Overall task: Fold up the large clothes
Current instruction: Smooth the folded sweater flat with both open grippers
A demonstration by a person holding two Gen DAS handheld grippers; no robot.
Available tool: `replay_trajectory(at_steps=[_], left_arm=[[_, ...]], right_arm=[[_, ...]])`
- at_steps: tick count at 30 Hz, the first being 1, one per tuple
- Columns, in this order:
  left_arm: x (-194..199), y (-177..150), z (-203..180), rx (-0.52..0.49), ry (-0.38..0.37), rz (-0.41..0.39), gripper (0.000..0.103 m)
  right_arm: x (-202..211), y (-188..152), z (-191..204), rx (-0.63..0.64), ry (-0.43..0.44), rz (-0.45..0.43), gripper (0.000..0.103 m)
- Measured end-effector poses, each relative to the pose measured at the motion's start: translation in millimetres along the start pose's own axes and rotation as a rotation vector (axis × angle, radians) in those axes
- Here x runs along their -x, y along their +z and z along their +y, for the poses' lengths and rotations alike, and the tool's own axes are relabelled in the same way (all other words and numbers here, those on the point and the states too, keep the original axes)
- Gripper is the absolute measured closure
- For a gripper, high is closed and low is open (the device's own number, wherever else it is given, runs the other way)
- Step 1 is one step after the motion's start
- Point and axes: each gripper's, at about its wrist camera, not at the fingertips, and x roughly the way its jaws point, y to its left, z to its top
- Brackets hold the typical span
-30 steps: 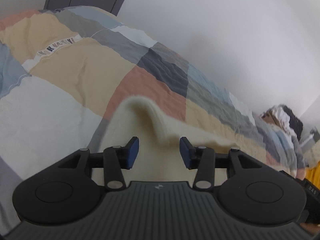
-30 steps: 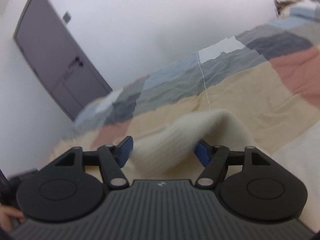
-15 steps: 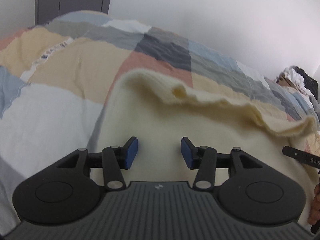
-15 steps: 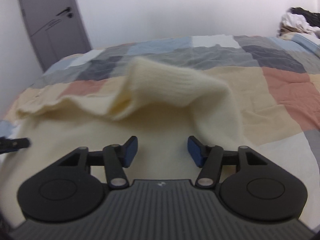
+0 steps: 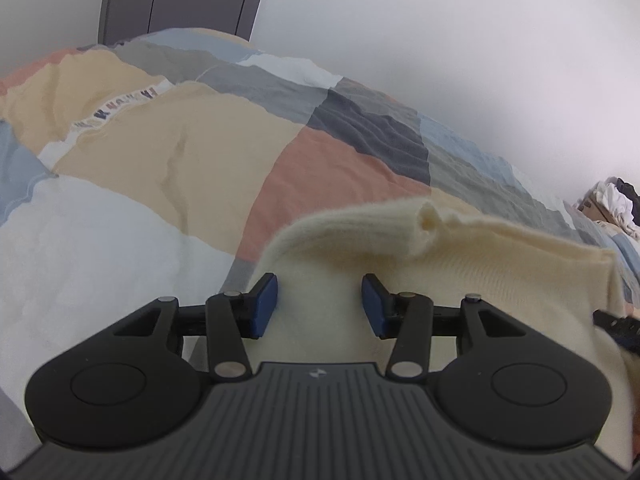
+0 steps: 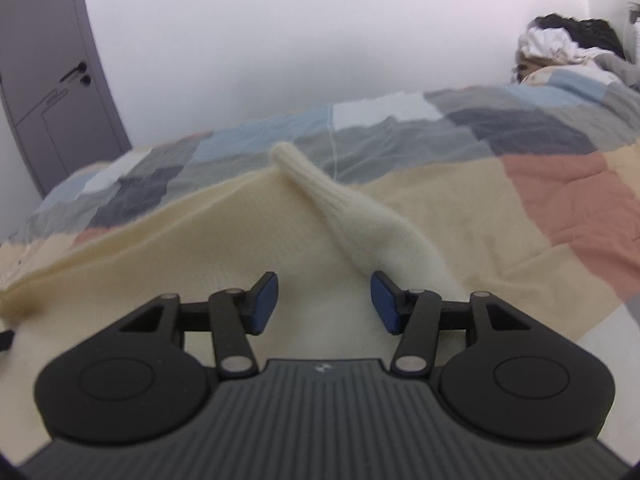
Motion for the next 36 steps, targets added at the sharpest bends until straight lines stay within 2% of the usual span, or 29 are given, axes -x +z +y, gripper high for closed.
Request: replay_trajectory(at_steps=[2, 7, 13, 18, 21, 24, 27, 36], left_arm=[[1.9, 0.8, -0.7, -0.002, 0.0, -0.003, 0.049], [19.9, -0.8, -12.4, -0.036, 0.017, -0.025, 0.049], [50.7, -10.3, -36.7, -0.112, -0.012, -0.034, 0.049], [66.7, -27.7, -53.8, -0.18, -0.049, -0.027, 0.049], [59.9, -39.3, -56.5, -0.172, -0.033, 0.039, 0.049], [63.7, -51.5, -54.9, -0.151, -0.015, 0.034, 0.049], [70.7, -54.0, -60.4, -0.181, -0.007, 0.043, 0.049], [119.2, -69.1, -51.1, -0.122, -0.072, 0.058, 0.049]], right_arm=[[-2.8, -3.0, 5.8, 0.024, 0.0, 0.02, 0.049], [14.4, -5.2, 15.0, 0.042, 0.025, 0.003, 0.048], [47.2, -13.0, 29.8, 0.059, 0.085, -0.011, 0.048], [62.5, -29.6, 48.1, 0.216, 0.13, -0.009, 0.048], [50.3, -36.7, 46.2, 0.204, 0.126, 0.047, 0.048], [38.4, -41.0, 44.4, 0.19, 0.135, 0.086, 0.046], [38.6, -42.5, 44.5, 0.195, 0.141, 0.09, 0.046], [71.9, -51.9, 46.8, 0.195, 0.164, 0.114, 0.046]])
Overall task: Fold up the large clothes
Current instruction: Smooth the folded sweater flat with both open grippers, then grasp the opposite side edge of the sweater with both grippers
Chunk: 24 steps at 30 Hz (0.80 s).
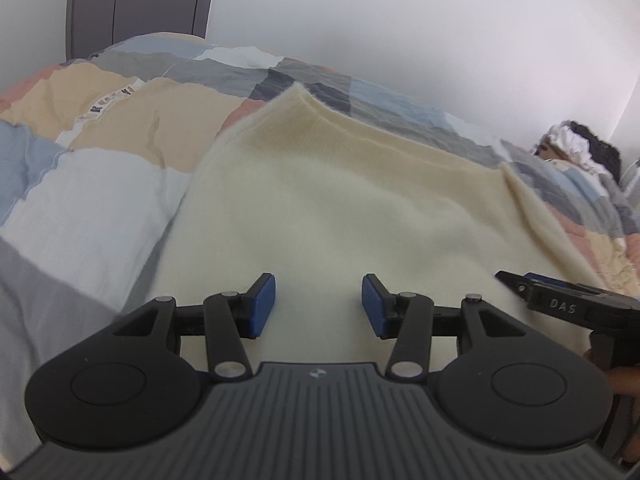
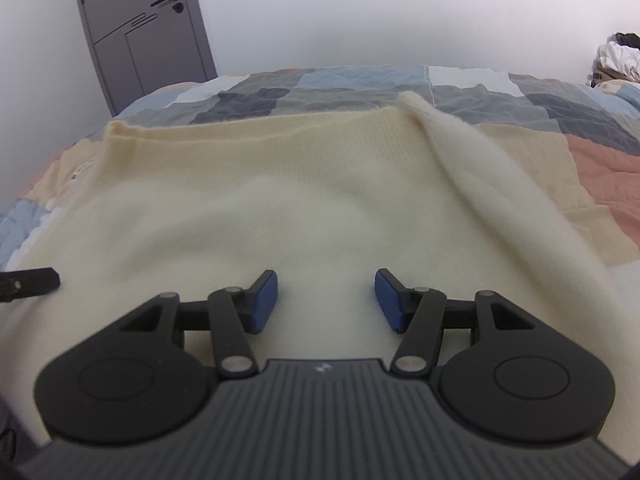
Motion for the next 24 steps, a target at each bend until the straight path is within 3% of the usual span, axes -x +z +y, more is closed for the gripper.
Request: replay_trajectory(at_steps=[11, 19, 24], left_arm=[[64.0, -43.5, -26.6, 0.012, -0.052, 0.01, 0.047], [91.9, -62.4, -25.2, 0.089, -0.089, 0.011, 0.032], [76.2, -63.3, -21.2, 0.156, -0.109, 0.057, 0.029]], right_arm=[[75.3, -26.7, 23.9, 0.007, 0.035, 0.011, 0.046], [115.0, -50.3, 26.5, -0.116, 0.145, 0.018, 0.045], [118.5, -64.9, 18.1, -0.282, 0.21, 0.05, 0.042]])
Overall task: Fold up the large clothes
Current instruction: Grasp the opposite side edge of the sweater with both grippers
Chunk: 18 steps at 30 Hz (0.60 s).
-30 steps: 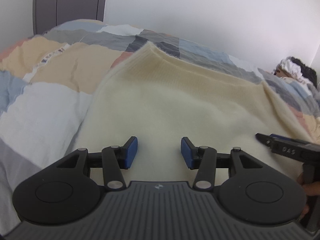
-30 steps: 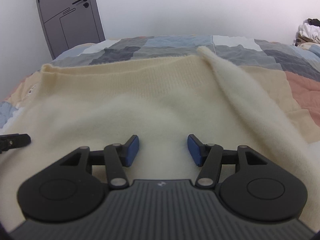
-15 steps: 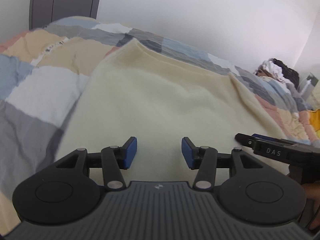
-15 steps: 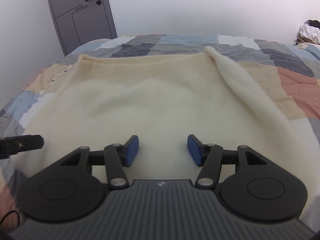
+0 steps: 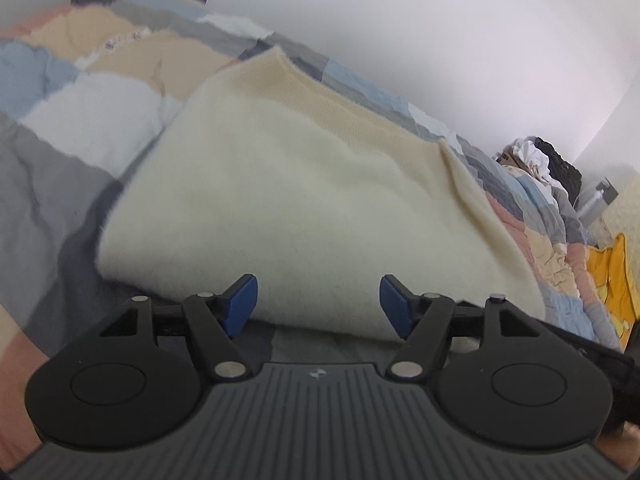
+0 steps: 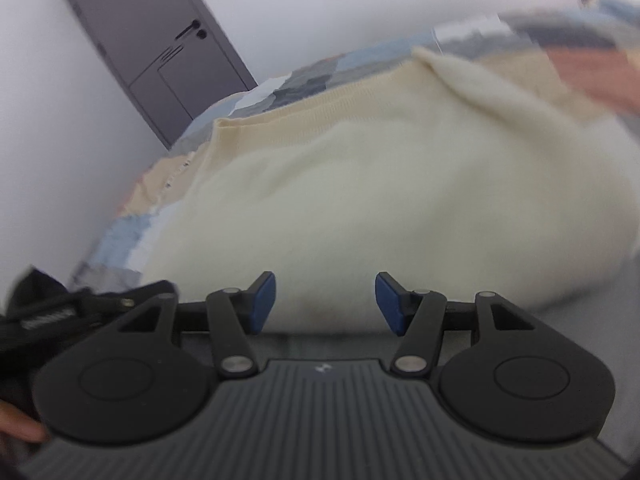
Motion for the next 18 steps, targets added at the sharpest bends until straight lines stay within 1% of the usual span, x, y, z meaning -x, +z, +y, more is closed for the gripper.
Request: replay_trajectory(at_steps=[3, 4, 5, 6, 8, 12, 15, 18], left_arm=[[-13.2, 0.7, 8.0, 0.051, 0.017, 0.029, 0.029], [-16.8, 0.7, 10.3, 0.062, 0.027, 0.043, 0.029], [-19.3, 0.5, 12.1, 0.07, 0.034, 0.052, 0.029], [-21.3, 0.7, 13.7, 0.077, 0.037, 0.059, 0.029], [-25.2, 2.3, 17.6, 0.101, 0.033, 0.076, 0.029], [-33.3, 5.5, 26.9, 0.148, 0.017, 0.094, 0.029], [-39.1, 7.3, 32.5, 0.18, 0.012, 0.107, 0.028], [-45.7, 6.1, 45.9, 0.281, -0.022, 0.136, 0.026]], right_arm=[[-4.0, -4.0, -8.5, -0.107, 0.033, 0.028, 0.041], [-6.0, -4.6, -11.0, -0.141, 0.044, 0.037, 0.029], [-9.0, -5.0, -13.6, -0.172, 0.054, 0.047, 0.007], [-12.5, -5.6, -15.8, -0.201, 0.059, 0.057, 0.0], [-17.9, -5.9, -22.7, -0.256, 0.072, 0.064, 0.0], [-32.9, -9.0, -36.4, -0.359, 0.147, 0.089, 0.0], [-49.0, -12.7, -49.2, -0.464, 0.184, 0.106, 0.0], [-60.8, -11.3, -61.3, -0.561, 0.205, 0.089, 0.0]])
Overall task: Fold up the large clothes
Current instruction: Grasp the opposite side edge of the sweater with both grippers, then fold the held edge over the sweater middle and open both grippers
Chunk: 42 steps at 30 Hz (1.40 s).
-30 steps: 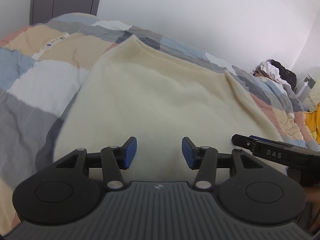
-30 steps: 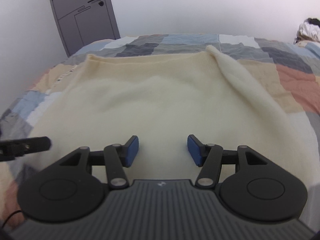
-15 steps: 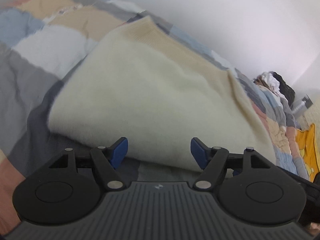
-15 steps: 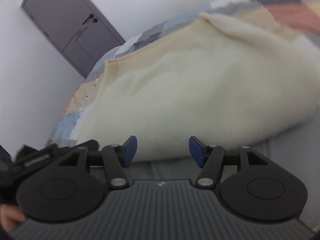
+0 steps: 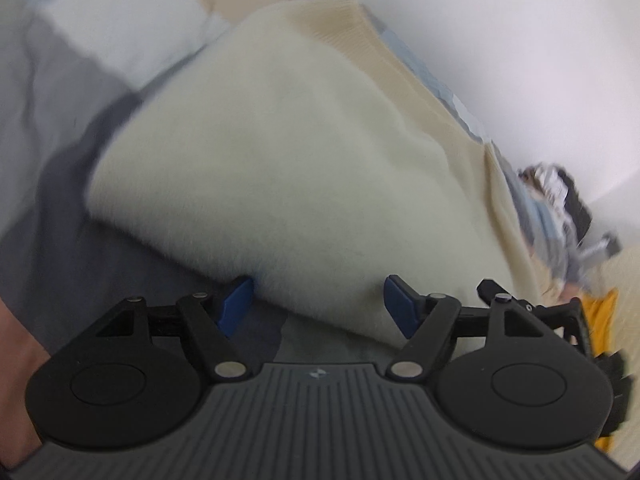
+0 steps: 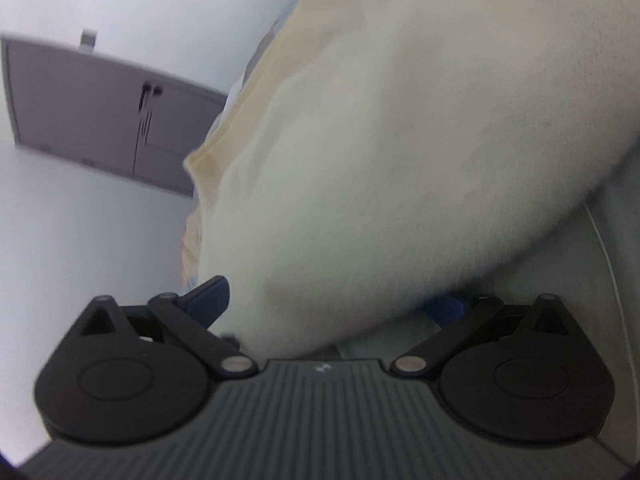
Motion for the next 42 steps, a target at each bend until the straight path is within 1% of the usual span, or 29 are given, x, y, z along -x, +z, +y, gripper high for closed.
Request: replay_trajectory(at_steps=[1, 3, 5, 9, 11, 15, 17, 20, 23, 27, 28, 29, 30, 32, 34, 36, 38, 40, 42], left_arm=[[-2.3, 1.2, 5.1, 0.032, -0.007, 0.013, 0.026], [-6.3, 2.3, 13.1, 0.08, -0.011, 0.033, 0.019], [-7.8, 3.4, 19.6, 0.126, -0.032, 0.038, 0.018], [-7.6, 7.3, 32.2, 0.217, -0.075, 0.026, 0.016], [-8.4, 8.5, 42.5, 0.288, -0.111, 0.022, 0.015], [-8.3, 8.4, 66.1, 0.465, -0.181, 0.005, 0.015], [-9.4, 8.7, 76.5, 0.536, -0.205, -0.009, 0.015], [-11.4, 10.9, 84.6, 0.587, -0.221, -0.031, 0.016], [-15.8, 12.9, 88.1, 0.613, -0.226, -0.045, 0.016], [-19.8, 18.9, 91.6, 0.619, -0.228, -0.065, 0.017], [-21.0, 19.7, 91.2, 0.615, -0.228, -0.071, 0.017], [-22.3, 20.8, 90.4, 0.609, -0.227, -0.074, 0.017], [-23.7, 21.7, 89.5, 0.608, -0.223, -0.079, 0.017], [-26.4, 22.8, 89.1, 0.612, -0.215, -0.104, 0.017], [-28.0, 24.0, 88.3, 0.607, -0.199, -0.109, 0.021], [-26.4, 25.1, 87.9, 0.594, -0.188, -0.116, 0.028], [-25.1, 24.9, 85.4, 0.553, -0.165, -0.119, 0.034], [-18.6, 21.5, 81.8, 0.491, -0.137, -0.128, 0.042], [-12.2, 18.9, 79.5, 0.467, -0.134, -0.146, 0.056]], right_arm=[[-2.0, 2.8, -3.4, -0.036, 0.013, -0.008, 0.0], [-5.0, 6.4, -9.7, -0.091, 0.035, -0.021, 0.0], [-5.1, 5.4, -15.5, -0.128, 0.06, -0.041, 0.0], [-1.6, 5.3, -16.7, -0.159, 0.102, -0.062, 0.0], [2.1, 6.9, -16.4, -0.178, 0.127, -0.079, 0.0], [14.4, 6.9, -15.1, -0.206, 0.181, -0.131, 0.0], [23.0, 1.7, -19.2, -0.237, 0.19, -0.16, 0.0], [30.3, -0.7, -24.8, -0.262, 0.152, -0.196, 0.0], [33.1, -0.1, -29.1, -0.276, 0.105, -0.232, 0.001], [34.5, 1.7, -33.5, -0.305, 0.089, -0.262, 0.006], [33.5, 2.1, -33.8, -0.307, 0.081, -0.271, 0.01], [32.3, 2.9, -34.1, -0.311, 0.064, -0.277, 0.018], [32.3, 3.9, -35.5, -0.315, 0.049, -0.28, 0.021], [30.5, 4.7, -40.0, -0.315, 0.048, -0.296, 0.029], [30.3, 5.4, -42.8, -0.311, 0.029, -0.311, 0.036], [29.8, 6.2, -43.8, -0.316, 0.022, -0.319, 0.041], [32.9, 7.4, -45.5, -0.293, 0.007, -0.32, 0.044], [30.0, 7.4, -39.1, -0.253, -0.019, -0.315, 0.055], [31.7, 8.6, -31.3, -0.189, -0.044, -0.309, 0.065]])
